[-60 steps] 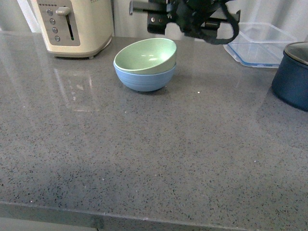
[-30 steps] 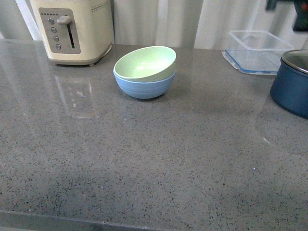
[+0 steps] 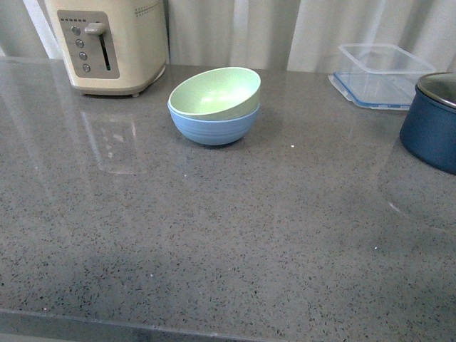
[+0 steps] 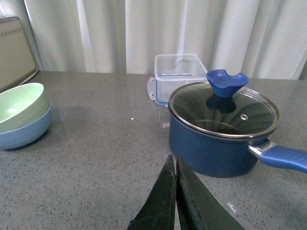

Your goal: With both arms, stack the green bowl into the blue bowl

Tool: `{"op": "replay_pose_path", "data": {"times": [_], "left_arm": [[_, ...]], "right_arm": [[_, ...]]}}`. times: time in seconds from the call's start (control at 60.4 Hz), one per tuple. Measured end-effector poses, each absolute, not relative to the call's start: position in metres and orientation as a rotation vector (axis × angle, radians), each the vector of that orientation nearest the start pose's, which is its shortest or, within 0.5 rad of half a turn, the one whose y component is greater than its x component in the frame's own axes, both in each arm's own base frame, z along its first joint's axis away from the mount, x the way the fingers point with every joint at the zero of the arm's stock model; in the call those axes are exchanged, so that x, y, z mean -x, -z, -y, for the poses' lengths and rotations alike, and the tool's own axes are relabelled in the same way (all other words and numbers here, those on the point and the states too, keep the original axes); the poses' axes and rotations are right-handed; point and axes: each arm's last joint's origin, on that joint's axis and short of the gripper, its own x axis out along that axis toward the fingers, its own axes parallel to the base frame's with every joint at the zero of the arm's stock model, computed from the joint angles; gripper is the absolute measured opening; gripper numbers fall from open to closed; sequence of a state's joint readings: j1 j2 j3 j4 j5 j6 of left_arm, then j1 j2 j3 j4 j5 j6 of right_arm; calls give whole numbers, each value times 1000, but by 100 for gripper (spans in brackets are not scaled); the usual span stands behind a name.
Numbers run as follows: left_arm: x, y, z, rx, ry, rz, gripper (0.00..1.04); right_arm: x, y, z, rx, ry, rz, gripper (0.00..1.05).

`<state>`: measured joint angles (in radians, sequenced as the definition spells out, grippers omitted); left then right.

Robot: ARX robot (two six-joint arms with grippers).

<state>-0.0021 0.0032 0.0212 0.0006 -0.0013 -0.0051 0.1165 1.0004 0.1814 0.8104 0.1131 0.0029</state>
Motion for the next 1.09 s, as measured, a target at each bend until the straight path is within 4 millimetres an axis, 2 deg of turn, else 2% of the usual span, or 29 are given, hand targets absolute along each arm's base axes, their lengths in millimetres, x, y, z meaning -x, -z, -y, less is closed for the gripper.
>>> {"op": "replay_pose_path", "data": {"times": [0.364, 0.629, 1.093], "left_arm": [[-97, -171, 0, 5, 0, 19, 98], [-97, -171, 0, 5, 0, 19, 98], [-97, -171, 0, 5, 0, 19, 98]], "right_arm": [[-156, -176, -1, -3, 1, -12, 1], [-140, -162, 0, -3, 0, -17, 1], [-121, -168, 0, -3, -1, 6, 1]]}}
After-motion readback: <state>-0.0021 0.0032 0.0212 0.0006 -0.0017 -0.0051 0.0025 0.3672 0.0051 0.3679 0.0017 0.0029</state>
